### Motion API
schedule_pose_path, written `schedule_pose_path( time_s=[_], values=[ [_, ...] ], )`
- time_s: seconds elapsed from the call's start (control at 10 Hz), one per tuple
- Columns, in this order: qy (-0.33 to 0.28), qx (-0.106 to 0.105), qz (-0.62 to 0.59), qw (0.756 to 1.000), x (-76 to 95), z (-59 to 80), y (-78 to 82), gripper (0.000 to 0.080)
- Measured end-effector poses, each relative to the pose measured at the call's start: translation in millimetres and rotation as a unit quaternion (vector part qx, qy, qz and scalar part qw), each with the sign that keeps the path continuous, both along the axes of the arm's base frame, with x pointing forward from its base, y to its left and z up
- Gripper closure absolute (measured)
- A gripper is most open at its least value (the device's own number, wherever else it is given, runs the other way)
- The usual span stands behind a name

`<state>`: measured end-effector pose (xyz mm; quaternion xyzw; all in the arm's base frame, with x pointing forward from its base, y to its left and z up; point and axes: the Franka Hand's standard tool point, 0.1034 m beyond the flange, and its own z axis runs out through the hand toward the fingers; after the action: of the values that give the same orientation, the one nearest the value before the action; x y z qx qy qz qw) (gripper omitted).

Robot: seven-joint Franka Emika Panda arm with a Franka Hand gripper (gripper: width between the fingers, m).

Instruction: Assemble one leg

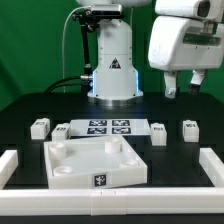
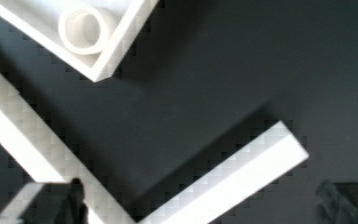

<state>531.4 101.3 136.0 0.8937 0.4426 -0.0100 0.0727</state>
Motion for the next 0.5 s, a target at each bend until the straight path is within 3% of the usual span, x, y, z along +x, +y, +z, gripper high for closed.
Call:
schedule_pose_path(
  time_s=[0.2, 0.5],
  values=[
    [0.019, -0.002, 0.078, 0.997, -13.6, -5.1, -21.6, 0.0150],
    [0.059, -0.010, 0.198, 0.978, -8.0, -19.8, -54.6, 0.0150]
  ],
)
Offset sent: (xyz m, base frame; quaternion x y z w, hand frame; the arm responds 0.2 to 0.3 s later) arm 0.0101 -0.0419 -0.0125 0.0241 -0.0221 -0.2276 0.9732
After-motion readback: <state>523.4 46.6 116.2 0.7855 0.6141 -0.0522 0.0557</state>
